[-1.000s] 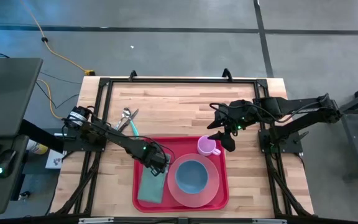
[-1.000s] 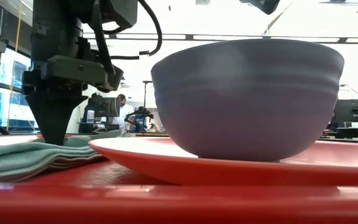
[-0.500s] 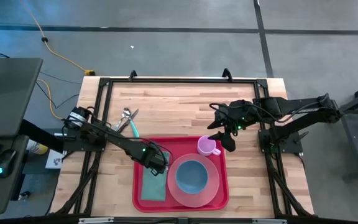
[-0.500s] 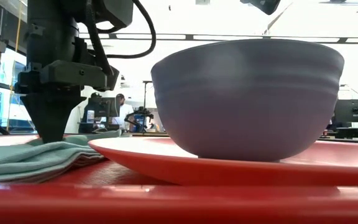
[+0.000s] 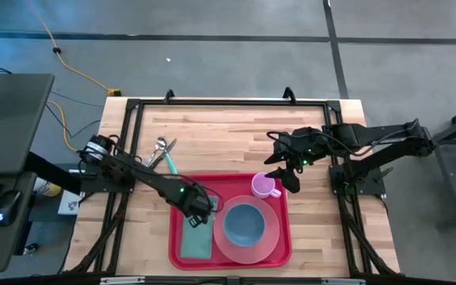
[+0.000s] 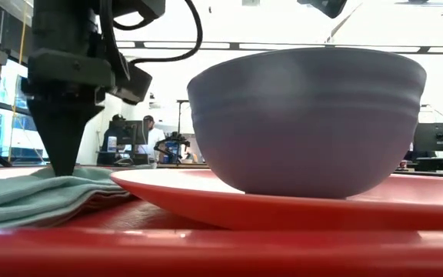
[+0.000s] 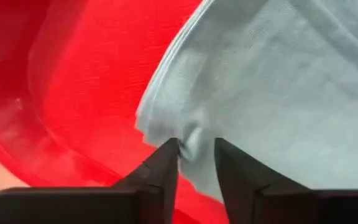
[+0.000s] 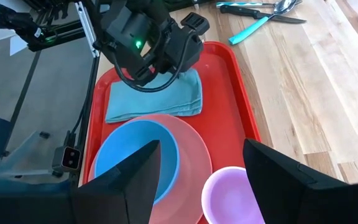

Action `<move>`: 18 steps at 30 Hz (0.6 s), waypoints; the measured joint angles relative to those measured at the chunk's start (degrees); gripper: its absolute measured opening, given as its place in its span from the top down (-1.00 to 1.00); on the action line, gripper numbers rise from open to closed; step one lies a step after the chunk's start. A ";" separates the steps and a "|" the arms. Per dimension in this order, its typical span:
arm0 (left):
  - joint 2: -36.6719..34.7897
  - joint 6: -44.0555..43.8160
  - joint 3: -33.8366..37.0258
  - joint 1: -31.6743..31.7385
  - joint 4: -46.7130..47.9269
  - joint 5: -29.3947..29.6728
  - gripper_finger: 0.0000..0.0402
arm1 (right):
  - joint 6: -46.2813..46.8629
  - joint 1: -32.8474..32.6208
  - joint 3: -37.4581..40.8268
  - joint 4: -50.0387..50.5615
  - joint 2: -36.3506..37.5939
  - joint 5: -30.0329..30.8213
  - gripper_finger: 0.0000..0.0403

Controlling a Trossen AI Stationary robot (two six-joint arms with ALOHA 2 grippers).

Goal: Set up tray
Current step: Adjust the light blue table napkin on the red serving tray, then put the blue spoon on top of the light blue table napkin

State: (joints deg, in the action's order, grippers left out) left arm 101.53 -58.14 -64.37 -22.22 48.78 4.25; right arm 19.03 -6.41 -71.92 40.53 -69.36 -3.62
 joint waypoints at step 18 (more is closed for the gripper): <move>-2.35 -1.87 -2.31 0.09 8.25 2.36 -0.76 | -0.02 0.00 0.00 0.78 0.02 -0.02 -0.05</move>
State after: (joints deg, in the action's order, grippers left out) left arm 99.18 -60.01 -66.68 -22.13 57.03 6.61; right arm 19.00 -6.40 -71.92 41.31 -69.34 -3.64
